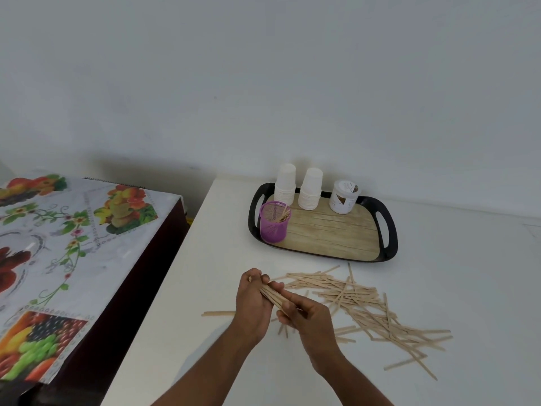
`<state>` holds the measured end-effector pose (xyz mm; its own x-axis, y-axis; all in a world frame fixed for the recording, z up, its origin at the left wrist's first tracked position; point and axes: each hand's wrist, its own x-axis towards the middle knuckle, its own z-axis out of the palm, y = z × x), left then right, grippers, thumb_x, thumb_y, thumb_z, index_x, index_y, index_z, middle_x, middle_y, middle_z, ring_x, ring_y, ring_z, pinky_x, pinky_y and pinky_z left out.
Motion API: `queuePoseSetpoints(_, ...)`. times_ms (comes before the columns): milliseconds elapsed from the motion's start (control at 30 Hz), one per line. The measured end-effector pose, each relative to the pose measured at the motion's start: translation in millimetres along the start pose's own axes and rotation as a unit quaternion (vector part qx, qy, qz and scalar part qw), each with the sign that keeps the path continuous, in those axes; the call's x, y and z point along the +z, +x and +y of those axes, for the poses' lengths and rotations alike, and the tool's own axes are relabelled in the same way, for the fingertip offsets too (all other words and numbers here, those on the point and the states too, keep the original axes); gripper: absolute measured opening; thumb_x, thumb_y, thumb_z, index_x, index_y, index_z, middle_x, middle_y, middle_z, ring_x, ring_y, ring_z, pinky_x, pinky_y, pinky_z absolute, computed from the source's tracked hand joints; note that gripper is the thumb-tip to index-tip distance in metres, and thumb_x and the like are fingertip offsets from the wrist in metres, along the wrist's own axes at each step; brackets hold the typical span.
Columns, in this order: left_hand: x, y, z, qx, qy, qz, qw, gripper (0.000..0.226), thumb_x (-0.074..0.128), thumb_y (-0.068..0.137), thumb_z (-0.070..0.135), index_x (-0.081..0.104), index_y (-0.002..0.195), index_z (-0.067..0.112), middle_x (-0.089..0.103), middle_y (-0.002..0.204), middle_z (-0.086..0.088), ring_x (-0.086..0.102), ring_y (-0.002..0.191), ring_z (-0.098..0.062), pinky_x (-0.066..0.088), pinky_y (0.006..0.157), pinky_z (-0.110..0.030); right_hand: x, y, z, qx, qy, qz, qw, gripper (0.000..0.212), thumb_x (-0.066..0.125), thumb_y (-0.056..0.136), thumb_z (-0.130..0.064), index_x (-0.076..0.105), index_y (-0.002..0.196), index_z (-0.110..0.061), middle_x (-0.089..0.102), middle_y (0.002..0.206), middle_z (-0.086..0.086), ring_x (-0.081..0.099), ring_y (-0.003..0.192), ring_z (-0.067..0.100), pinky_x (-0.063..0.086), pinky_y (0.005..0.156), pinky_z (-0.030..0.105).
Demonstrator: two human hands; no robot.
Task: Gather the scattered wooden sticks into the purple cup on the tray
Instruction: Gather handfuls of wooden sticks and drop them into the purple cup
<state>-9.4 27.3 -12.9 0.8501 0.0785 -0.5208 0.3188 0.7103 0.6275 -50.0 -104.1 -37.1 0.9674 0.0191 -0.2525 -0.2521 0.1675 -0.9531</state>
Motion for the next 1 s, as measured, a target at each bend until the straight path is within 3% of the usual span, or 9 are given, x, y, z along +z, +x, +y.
queuePoseSetpoints(133,9,4,3,-0.051,-0.146,0.065,0.986,0.038,0.04,0.109,0.037,0.045,0.077,0.016,0.042,0.06,-0.001,0.044,0.053,-0.018,0.049,0.069,-0.037,9,-3,0,-0.115,-0.155,0.065,0.979,0.032,0.073,0.093,-0.005,0.078,0.115,-0.028,0.08,0.095,-0.008,0.075,0.087,0.013,0.057,0.077,0.016)
queuePoseSetpoints(300,15,12,10,-0.063,-0.186,0.103,0.975,0.046,0.036,0.108,0.045,0.038,0.07,0.019,0.033,0.054,0.002,0.033,0.041,-0.014,0.039,0.048,-0.026,16,-4,5,-0.222,-0.261,0.074,0.937,0.032,0.076,0.091,-0.007,0.078,0.119,-0.024,0.072,0.118,-0.018,0.067,0.112,-0.001,0.057,0.082,0.015)
queuePoseSetpoints(433,18,16,12,-0.067,-0.188,0.092,0.976,0.051,0.033,0.105,0.053,0.038,0.068,0.018,0.031,0.055,0.001,0.03,0.042,-0.014,0.033,0.05,-0.027,19,-1,4,-0.217,-0.23,0.109,0.942,0.024,0.078,0.09,-0.006,0.083,0.105,-0.024,0.077,0.107,-0.018,0.071,0.105,0.002,0.057,0.079,0.014)
queuePoseSetpoints(567,19,20,14,-0.074,-0.193,0.076,0.975,0.046,0.032,0.104,0.043,0.039,0.067,0.018,0.033,0.055,0.0,0.031,0.042,-0.015,0.032,0.055,-0.028,21,3,-2,-0.175,-0.189,0.12,0.959,0.026,0.076,0.091,-0.005,0.08,0.099,-0.029,0.078,0.101,-0.017,0.073,0.099,0.007,0.058,0.08,0.017)
queuePoseSetpoints(633,21,22,16,-0.075,-0.186,0.069,0.977,0.043,0.037,0.101,0.041,0.04,0.064,0.018,0.036,0.054,0.001,0.034,0.045,-0.015,0.032,0.057,-0.029,24,4,-6,-0.105,-0.126,0.124,0.979,0.018,0.074,0.094,-0.012,0.077,0.105,-0.027,0.078,0.104,-0.012,0.074,0.099,0.009,0.06,0.087,0.025)
queuePoseSetpoints(700,24,22,18,-0.071,-0.169,0.061,0.981,0.041,0.043,0.098,0.04,0.042,0.063,0.019,0.039,0.055,0.001,0.037,0.048,-0.016,0.034,0.059,-0.03,27,10,-8,-0.006,0.013,0.138,0.99,0.015,0.069,0.099,-0.018,0.073,0.114,-0.018,0.076,0.11,-0.001,0.073,0.103,0.016,0.06,0.091,0.033)
queuePoseSetpoints(833,31,17,16,-0.058,-0.16,0.045,0.984,0.05,0.046,0.097,0.052,0.047,0.062,0.017,0.043,0.055,-0.002,0.04,0.052,-0.018,0.037,0.061,-0.032,30,31,-10,0.126,0.295,0.151,0.935,0.041,0.056,0.105,-0.029,0.064,0.123,0.008,0.068,0.115,0.027,0.069,0.113,0.036,0.052,0.107,0.045)
queuePoseSetpoints(900,33,17,15,-0.059,-0.171,0.041,0.983,0.055,0.043,0.098,0.056,0.047,0.061,0.016,0.043,0.053,-0.003,0.04,0.051,-0.019,0.037,0.061,-0.033,36,38,-15,0.162,0.357,0.147,0.908,0.049,0.05,0.107,-0.034,0.065,0.124,0.009,0.069,0.124,0.028,0.066,0.122,0.04,0.046,0.114,0.049)
queuePoseSetpoints(1000,38,16,16,-0.053,-0.172,0.041,0.983,0.041,0.042,0.101,0.037,0.043,0.065,0.016,0.039,0.055,-0.002,0.038,0.051,-0.019,0.04,0.061,-0.032,46,45,-23,0.176,0.384,0.152,0.893,0.046,0.046,0.109,-0.032,0.071,0.118,0.006,0.073,0.119,0.025,0.067,0.12,0.04,0.047,0.113,0.05)
